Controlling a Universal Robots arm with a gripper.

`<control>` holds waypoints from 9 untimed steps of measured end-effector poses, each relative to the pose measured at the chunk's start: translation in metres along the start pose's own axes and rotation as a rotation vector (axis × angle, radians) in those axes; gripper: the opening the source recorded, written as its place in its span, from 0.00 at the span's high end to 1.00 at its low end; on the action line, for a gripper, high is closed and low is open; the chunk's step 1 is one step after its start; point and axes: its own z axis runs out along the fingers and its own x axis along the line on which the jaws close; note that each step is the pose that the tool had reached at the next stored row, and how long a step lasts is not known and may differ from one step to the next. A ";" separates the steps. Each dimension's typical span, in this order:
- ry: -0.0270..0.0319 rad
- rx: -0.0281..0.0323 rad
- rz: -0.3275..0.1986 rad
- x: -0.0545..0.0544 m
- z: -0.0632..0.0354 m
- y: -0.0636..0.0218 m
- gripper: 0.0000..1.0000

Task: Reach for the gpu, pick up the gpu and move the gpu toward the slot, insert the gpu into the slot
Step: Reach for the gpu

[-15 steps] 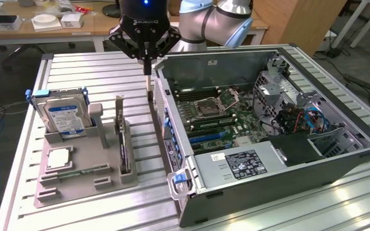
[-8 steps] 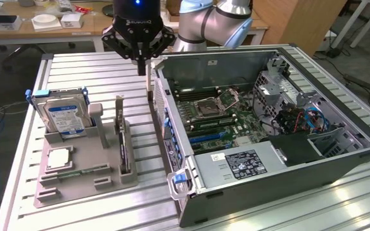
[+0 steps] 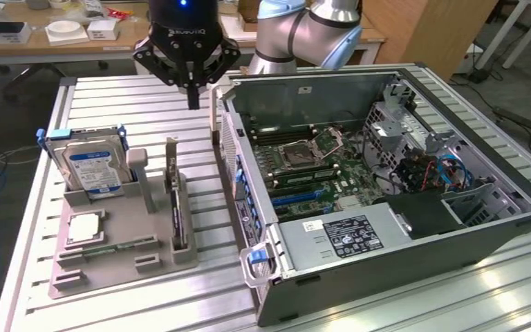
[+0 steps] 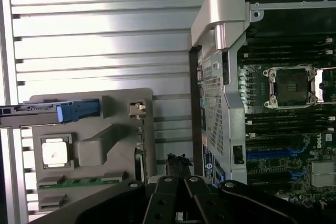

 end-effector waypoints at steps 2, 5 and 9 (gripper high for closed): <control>-0.0001 0.0000 0.000 0.003 0.0000 -0.0002 0.90; 0.0000 0.0000 0.000 0.007 -0.0002 -0.0005 0.90; 0.0000 0.0000 0.000 0.014 -0.0004 -0.0011 0.90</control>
